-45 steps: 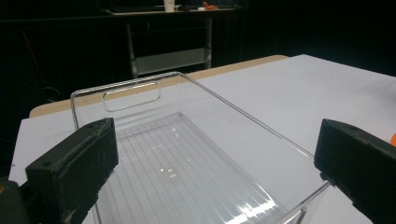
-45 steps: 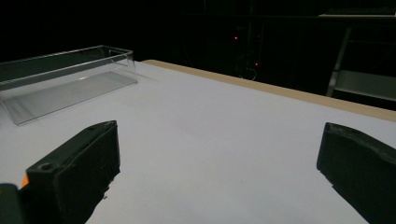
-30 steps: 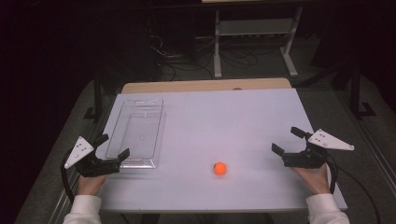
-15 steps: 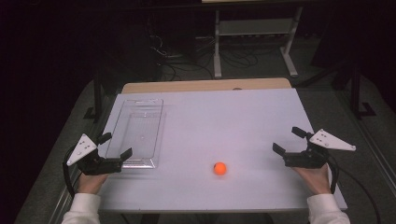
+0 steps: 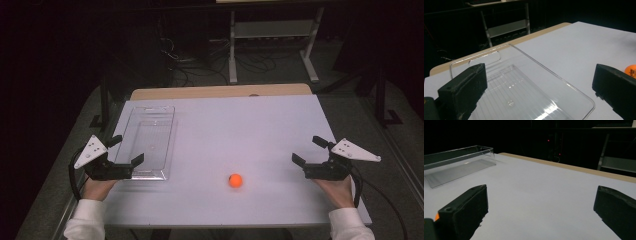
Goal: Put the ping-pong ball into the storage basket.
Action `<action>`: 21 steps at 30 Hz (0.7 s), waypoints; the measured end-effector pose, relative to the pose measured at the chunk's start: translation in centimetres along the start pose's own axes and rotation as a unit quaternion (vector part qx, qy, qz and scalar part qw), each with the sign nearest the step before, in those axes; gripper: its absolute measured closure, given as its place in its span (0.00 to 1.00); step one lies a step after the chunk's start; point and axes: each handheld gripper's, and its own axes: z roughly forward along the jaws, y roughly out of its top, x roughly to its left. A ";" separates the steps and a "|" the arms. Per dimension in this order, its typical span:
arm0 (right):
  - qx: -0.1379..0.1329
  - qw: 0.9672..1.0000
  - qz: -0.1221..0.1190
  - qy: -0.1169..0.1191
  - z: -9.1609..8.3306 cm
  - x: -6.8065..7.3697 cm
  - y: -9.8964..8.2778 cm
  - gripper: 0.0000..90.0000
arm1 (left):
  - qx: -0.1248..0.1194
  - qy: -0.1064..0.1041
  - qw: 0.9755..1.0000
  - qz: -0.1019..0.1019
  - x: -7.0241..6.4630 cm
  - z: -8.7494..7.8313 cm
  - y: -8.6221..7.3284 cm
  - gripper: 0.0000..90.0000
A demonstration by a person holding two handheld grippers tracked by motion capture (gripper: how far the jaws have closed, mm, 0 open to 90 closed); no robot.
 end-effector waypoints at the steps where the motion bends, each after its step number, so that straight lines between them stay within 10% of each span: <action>1: 0.000 1.000 0.000 0.000 0.0 0.0 0.0 0.00 | -0.001 -0.001 1.000 0.002 0.0 0.0 0.2 0.00; 21: 0.002 1.000 -0.002 -0.001 0.1 0.0 -0.1 0.00 | 0.011 -0.023 0.999 0.029 -0.6 0.8 2.3 0.00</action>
